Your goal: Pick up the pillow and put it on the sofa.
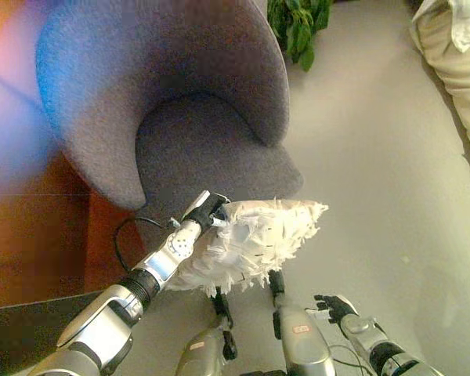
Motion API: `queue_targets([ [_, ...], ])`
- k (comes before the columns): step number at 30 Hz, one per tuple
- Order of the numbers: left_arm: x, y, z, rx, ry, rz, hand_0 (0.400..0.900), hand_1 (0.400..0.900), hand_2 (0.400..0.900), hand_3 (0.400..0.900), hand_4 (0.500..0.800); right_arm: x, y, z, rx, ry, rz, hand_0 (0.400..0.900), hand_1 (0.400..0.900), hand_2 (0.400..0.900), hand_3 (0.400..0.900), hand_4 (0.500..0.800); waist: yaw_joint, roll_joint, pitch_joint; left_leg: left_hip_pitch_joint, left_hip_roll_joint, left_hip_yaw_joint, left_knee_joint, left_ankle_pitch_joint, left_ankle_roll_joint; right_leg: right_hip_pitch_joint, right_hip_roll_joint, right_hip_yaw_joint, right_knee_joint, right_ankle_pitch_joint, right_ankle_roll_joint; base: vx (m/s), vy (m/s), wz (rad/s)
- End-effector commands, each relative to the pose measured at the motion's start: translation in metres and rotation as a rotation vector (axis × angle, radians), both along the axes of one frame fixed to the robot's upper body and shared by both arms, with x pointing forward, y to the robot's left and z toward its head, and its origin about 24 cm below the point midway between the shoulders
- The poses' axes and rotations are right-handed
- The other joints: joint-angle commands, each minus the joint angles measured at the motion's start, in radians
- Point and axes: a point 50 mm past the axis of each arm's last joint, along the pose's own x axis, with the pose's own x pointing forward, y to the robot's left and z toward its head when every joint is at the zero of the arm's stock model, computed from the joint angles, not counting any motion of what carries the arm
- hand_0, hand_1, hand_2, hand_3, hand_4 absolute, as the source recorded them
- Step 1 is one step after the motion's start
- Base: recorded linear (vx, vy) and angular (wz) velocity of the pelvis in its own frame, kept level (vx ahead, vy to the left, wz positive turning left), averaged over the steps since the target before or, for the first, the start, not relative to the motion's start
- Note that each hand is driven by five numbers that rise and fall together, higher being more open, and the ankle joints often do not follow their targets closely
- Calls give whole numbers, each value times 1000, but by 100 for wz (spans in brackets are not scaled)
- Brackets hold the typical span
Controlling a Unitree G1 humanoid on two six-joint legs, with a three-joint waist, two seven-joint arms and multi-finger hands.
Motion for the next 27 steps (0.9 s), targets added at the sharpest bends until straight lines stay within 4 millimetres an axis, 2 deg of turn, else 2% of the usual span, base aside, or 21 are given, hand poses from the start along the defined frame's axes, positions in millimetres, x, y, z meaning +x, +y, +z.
queue_targets([
  [1,15,-7,66,-188,-225,-45,400,400,400,400,500,-60,-7,-24,-9,173,-4,900,900,900,900,800,40,-57,-214,-10,2,-17,117,-136,-24,45,-68,6,97,-154,90,111,5,10],
  [6,15,-11,86,-215,-241,-91,400,400,400,400,500,-72,-2,-29,-9,222,5,900,900,900,900,800,55,-53,-272,32,-3,-28,91,-139,-21,94,-66,-5,72,-158,95,93,4,6],
  [12,17,-12,128,-272,-295,-113,400,400,400,400,500,-82,-3,-32,-7,271,0,900,900,900,900,800,65,-53,-324,65,-6,-35,72,-139,-21,137,-64,-15,45,-158,98,71,-2,1],
  [15,21,-5,151,-338,-317,-78,400,400,400,400,500,-87,-5,-33,-6,293,-14,900,900,900,900,800,66,-54,-344,78,-6,-37,65,-139,-20,151,-61,-16,38,-159,100,56,-6,-2],
  [19,26,13,174,-460,-340,3,400,400,400,400,500,-95,-9,-34,-9,321,-30,900,900,900,900,800,65,-50,-367,92,-8,-40,61,-140,-18,166,-57,-15,33,-161,99,62,4,-3],
  [22,30,35,182,-567,-351,104,400,400,400,400,500,-104,-12,-35,-12,348,-42,900,900,900,900,800,68,-46,-382,100,-10,-44,63,-144,-17,176,-56,-16,32,-164,98,94,3,-2],
  [27,35,88,183,-648,-372,331,400,400,400,400,500,-123,-18,-37,-15,386,-55,900,900,900,900,800,70,-39,-402,107,-16,-51,62,-150,-14,186,-51,-16,29,-169,96,101,3,-1],
])
